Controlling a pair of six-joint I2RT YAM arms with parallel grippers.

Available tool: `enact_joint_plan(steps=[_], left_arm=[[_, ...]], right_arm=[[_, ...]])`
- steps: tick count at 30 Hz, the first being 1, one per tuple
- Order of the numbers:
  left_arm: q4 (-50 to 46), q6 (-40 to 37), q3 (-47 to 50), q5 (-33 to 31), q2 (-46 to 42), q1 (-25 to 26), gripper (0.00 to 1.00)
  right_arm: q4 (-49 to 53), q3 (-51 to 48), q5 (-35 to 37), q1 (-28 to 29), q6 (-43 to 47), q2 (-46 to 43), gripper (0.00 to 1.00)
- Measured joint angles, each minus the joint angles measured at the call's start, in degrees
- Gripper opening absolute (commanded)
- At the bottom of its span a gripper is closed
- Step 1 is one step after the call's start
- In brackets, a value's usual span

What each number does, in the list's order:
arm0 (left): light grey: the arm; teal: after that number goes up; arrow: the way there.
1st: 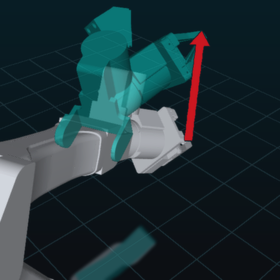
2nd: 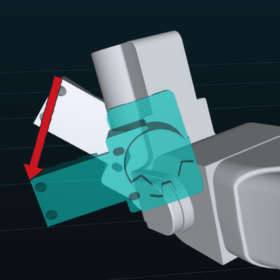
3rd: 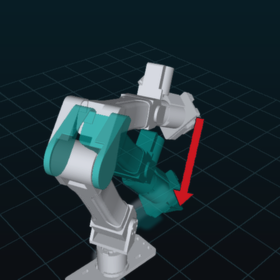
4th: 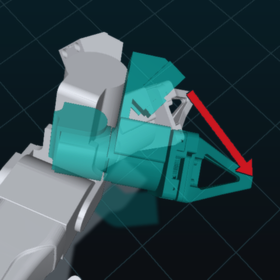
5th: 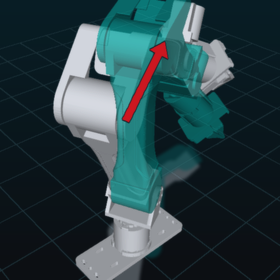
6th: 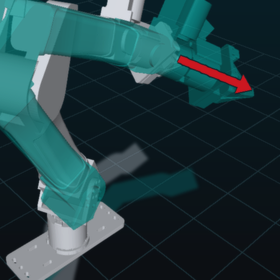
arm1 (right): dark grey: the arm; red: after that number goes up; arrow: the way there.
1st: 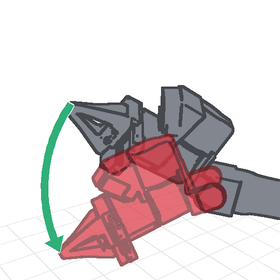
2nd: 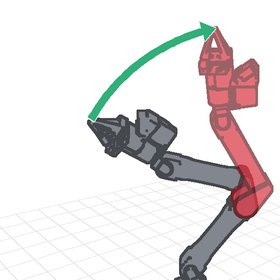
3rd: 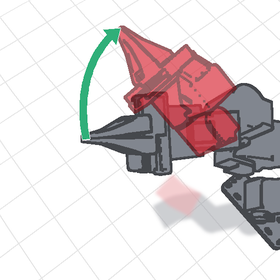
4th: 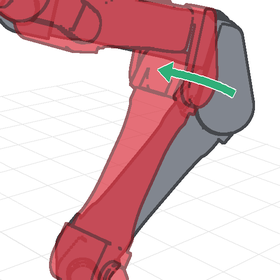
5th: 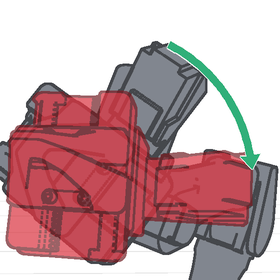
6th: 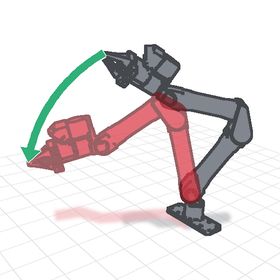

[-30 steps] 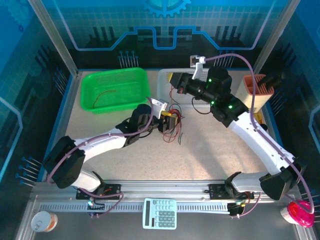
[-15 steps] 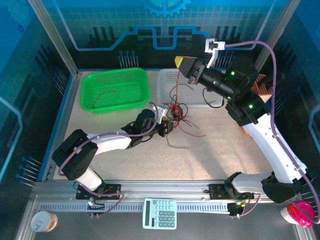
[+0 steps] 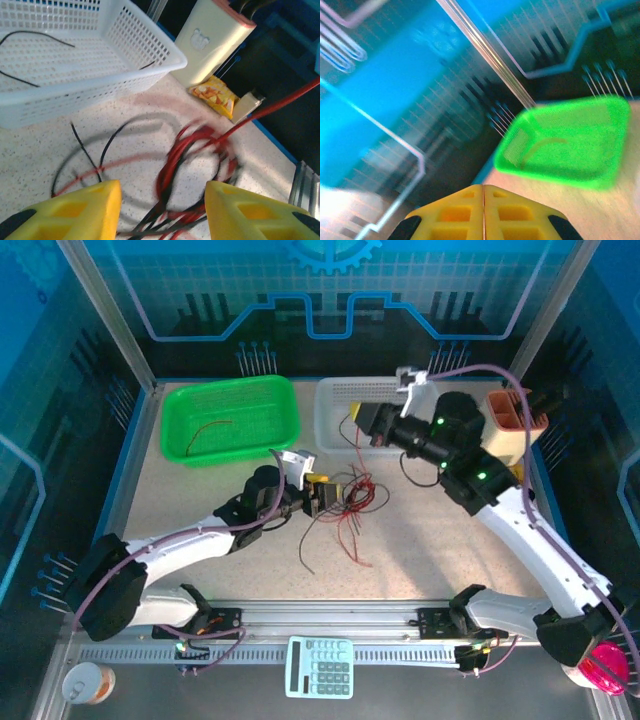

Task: Untangle the cables

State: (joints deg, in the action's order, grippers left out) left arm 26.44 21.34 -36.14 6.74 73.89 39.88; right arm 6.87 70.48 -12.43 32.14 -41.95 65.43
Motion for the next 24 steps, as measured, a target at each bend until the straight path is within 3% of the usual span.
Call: enact_joint_plan(steps=[10,24], left_arm=[[-2.8,0.0,-0.2,0.0,2.8,0.0,0.49],[-6.9,-0.2,-4.7,1.1,14.3,3.2,0.53]], right_arm=[[1.4,-22.8,8.0,-1.8,2.6,0.8,0.00],[5.8,-31.8,17.3,-2.7,3.0,-5.7,0.00]])
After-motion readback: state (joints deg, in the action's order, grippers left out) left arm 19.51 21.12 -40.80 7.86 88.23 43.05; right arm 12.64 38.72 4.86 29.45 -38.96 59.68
